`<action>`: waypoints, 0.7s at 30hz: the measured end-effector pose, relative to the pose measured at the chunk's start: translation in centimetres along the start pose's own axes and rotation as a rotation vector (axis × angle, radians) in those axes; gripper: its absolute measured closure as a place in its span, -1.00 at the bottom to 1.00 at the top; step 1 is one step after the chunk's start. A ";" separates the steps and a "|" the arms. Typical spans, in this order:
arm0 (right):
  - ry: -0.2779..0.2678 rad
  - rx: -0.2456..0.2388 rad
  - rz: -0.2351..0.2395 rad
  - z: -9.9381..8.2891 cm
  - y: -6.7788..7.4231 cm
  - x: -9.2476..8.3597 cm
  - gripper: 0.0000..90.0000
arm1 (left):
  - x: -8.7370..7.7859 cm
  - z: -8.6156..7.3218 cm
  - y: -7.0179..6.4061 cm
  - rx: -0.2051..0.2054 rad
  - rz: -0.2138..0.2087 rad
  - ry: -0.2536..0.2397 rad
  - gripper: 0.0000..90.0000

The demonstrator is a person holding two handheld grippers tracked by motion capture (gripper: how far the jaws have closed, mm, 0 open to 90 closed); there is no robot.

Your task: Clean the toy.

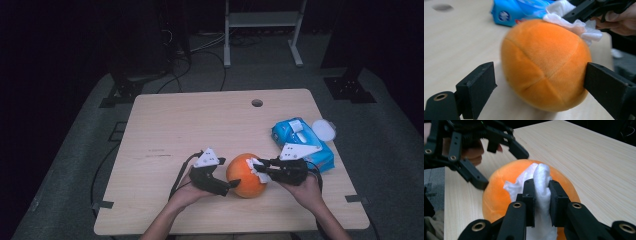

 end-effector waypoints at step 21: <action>0.023 -0.046 -0.070 1.0 -0.1 -0.4 0.70 | 0.6 -1.0 -1.8 0.204 0.017 0.068 -0.45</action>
Point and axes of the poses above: each handheld gripper's, and its own axes: x roughly forward along the jaws, z roughly out of its top, y roughly to its left, the point moved 10 cm from there along x, roughly forward along the jaws
